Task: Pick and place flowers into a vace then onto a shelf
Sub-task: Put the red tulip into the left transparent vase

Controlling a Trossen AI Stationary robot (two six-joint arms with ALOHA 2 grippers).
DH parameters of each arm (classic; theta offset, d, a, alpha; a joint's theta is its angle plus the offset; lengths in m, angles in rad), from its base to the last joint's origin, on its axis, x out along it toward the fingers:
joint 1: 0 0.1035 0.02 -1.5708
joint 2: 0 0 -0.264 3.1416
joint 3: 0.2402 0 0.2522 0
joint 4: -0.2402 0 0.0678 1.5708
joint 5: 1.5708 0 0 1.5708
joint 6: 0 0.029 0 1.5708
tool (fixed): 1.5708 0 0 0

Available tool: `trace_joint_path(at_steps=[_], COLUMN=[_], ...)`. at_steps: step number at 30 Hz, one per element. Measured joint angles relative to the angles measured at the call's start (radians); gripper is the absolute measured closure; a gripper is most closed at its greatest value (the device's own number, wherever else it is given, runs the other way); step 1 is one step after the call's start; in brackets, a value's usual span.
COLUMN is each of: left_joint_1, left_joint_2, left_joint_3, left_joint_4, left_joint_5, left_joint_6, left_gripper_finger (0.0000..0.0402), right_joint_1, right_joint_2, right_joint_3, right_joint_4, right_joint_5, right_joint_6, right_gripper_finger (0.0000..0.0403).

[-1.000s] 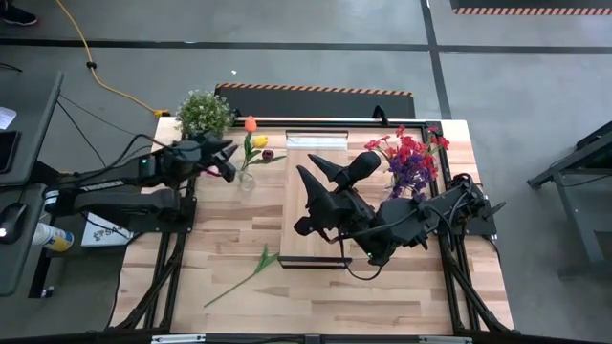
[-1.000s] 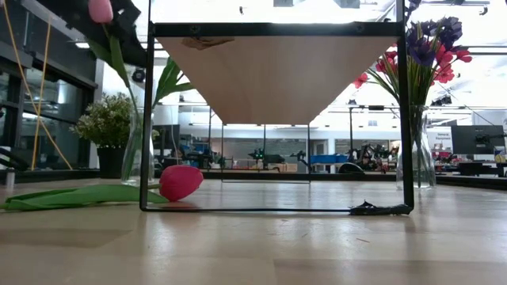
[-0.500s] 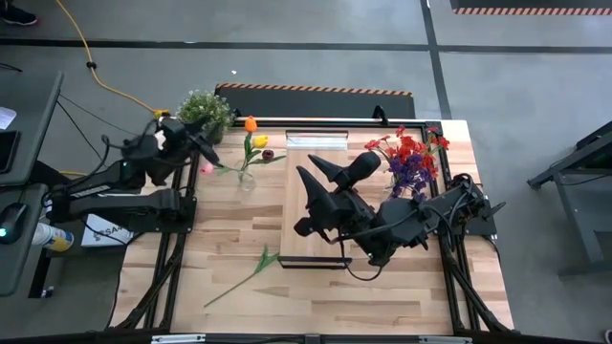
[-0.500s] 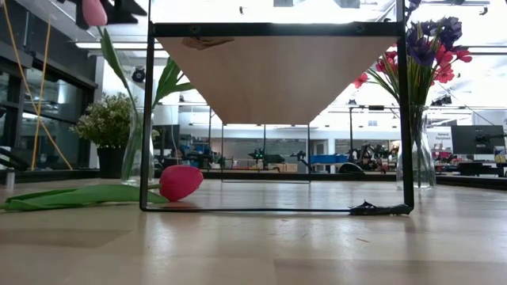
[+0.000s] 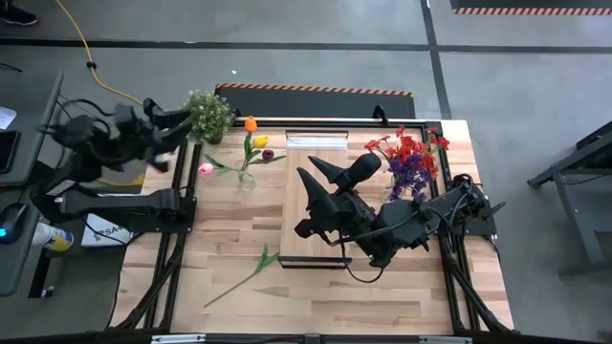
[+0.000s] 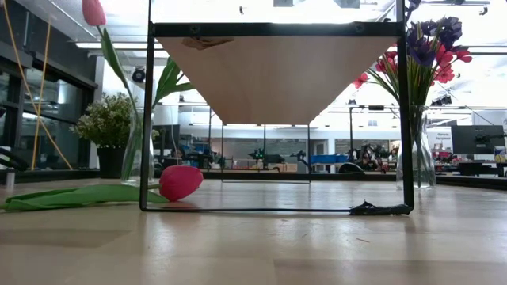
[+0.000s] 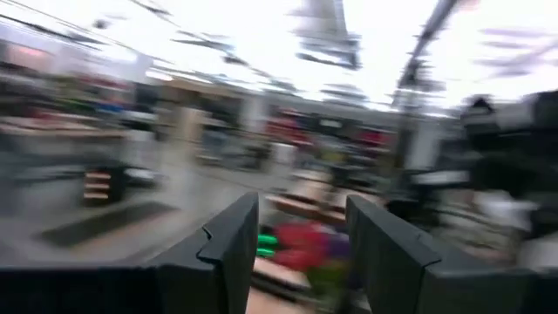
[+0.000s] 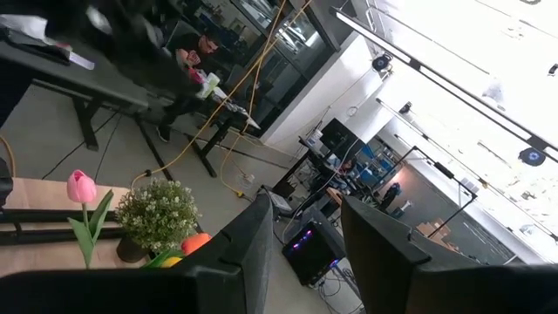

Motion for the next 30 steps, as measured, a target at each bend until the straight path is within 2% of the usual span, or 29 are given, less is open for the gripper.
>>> trace_joint_path(at_steps=[4,8,14,25,30], left_joint_1=[0.0,0.0,0.0,0.0,-0.003], left_joint_2=[0.042,0.095,0.172,0.288,0.306], left_joint_3=[0.13,0.213,0.305,0.334,0.334], left_joint_4=[-0.101,-0.131,-0.166,-0.203,-0.201], left_joint_5=[0.202,0.372,0.573,0.786,0.814], left_joint_6=[-0.068,-0.12,-0.217,-0.389,-0.419], left_gripper_finger=[0.0202,0.0208,0.0215,0.0218,0.0218], right_joint_1=[0.0,0.0,0.0,0.0,0.0], right_joint_2=[0.0,0.0,0.0,0.0,0.0], right_joint_3=[0.0,0.0,0.0,0.0,0.0], right_joint_4=[0.0,0.0,0.0,0.0,0.0], right_joint_5=[-0.002,-0.003,-0.003,0.029,0.052], right_joint_6=[0.0,0.0,0.0,0.0,0.0], right_gripper_finger=[0.0273,0.0273,0.0273,0.0273,0.0273])
